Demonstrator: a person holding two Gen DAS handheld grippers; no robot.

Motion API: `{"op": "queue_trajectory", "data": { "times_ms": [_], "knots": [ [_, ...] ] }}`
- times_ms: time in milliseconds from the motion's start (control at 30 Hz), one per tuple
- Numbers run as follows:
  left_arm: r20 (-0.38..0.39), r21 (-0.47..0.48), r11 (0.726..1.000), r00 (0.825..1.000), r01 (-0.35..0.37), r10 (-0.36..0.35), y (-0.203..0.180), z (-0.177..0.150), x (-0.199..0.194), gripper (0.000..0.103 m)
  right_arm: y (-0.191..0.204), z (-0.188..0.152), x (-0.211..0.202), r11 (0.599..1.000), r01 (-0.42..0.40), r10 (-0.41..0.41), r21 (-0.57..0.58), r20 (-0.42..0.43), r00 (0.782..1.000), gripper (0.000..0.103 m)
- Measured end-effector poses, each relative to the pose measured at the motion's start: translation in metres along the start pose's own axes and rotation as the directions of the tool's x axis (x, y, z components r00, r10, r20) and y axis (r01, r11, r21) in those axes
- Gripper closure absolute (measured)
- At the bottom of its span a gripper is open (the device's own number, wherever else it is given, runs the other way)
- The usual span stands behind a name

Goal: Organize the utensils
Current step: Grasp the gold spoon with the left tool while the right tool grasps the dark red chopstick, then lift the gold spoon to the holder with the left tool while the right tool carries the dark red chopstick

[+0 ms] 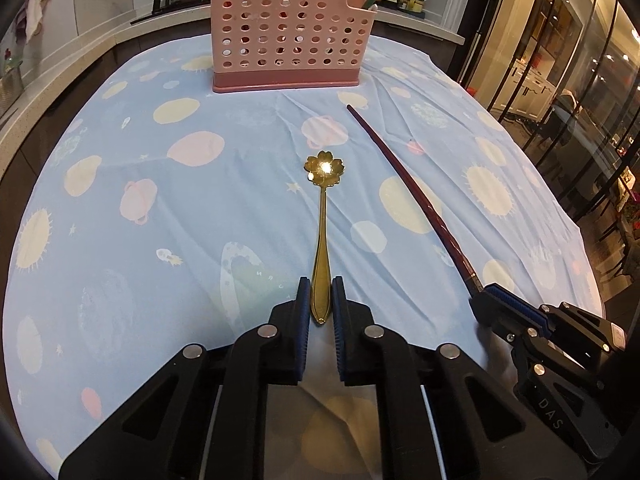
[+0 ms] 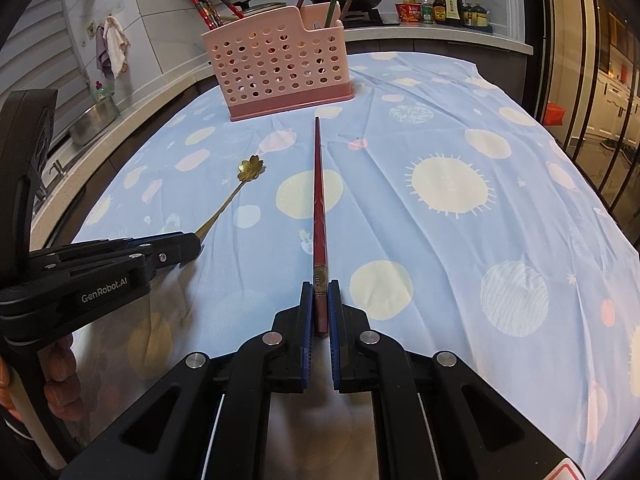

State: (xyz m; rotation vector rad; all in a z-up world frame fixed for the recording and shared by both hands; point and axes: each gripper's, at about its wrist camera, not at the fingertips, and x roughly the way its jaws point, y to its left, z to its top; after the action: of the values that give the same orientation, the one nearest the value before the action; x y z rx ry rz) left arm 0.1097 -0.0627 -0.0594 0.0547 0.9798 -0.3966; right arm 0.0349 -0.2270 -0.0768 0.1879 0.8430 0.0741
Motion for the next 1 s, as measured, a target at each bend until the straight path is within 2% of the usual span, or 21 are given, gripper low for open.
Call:
{"op": "queue_trajectory", "data": {
  "times_ms": [200, 567, 1000],
  "knots": [
    [0.018, -0.009, 1.000, 1.000, 0.007, -0.007, 0.003, 0.001, -0.011, 0.093, 0.001, 0.005, -0.009, 1.000, -0.003, 0.003, -0.001, 0.023, 1.000, 0.096],
    [0.100, -0.027, 1.000, 0.995, 0.002, 0.001, 0.011, 0.014, -0.044, 0.093, 0.001, 0.022, -0.038, 1.000, -0.027, 0.026, 0.007, 0.104, 0.994, 0.096],
    [0.179, -0.026, 1.000, 0.984, -0.016, 0.021, 0.016, 0.036, -0.067, 0.093, -0.002, 0.056, -0.074, 0.998, -0.067, 0.061, 0.017, 0.231, 0.971, 0.096]
  ]
}}
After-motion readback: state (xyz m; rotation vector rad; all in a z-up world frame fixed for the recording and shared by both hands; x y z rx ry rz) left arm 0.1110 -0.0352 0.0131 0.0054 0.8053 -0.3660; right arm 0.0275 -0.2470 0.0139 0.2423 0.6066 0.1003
